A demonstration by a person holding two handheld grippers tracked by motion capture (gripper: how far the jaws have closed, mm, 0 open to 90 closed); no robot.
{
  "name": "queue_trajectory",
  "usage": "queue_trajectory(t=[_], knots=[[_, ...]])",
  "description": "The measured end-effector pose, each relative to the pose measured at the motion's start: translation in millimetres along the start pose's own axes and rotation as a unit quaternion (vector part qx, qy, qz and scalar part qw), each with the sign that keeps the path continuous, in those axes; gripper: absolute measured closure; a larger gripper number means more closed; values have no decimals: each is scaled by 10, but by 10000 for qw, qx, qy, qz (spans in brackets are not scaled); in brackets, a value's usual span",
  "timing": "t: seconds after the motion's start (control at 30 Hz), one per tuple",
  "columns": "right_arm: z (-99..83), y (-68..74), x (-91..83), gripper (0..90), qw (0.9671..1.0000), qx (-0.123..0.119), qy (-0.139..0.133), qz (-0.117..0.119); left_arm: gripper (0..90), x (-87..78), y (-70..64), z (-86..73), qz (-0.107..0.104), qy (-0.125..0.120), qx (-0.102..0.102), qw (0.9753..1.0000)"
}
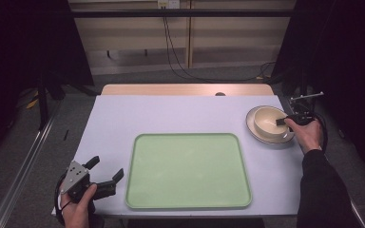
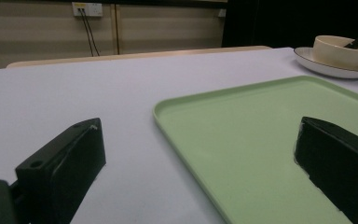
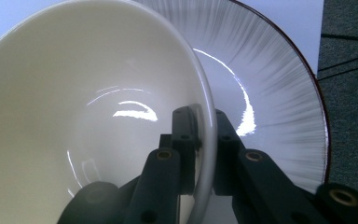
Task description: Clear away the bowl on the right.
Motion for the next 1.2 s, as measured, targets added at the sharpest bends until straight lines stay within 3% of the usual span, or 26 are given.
queue_trajectory(t=[0.5,0.77,1.2], knots=[[-5,-12,-41,848,9996,227,-64,151,19,-20,5,-4,50,-7,1,10000],[-42,-52,-68,846,9983,496,-139,275,19,-19,-4,0,22,-32,-13,10000],[-11,-39,-121,844,9981,460,-310,271,19,-22,-3,1,44,-27,19,10000]])
Point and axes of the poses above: each handheld gripper's, and its own axes: x roughly forward along the jaws, z roughly out of its top, y roughly to its left, the point moved 8 cm from there along x, roughly forward along the jaws, and after that the axes turned 5 degrees about y, right-handed, at the moved point
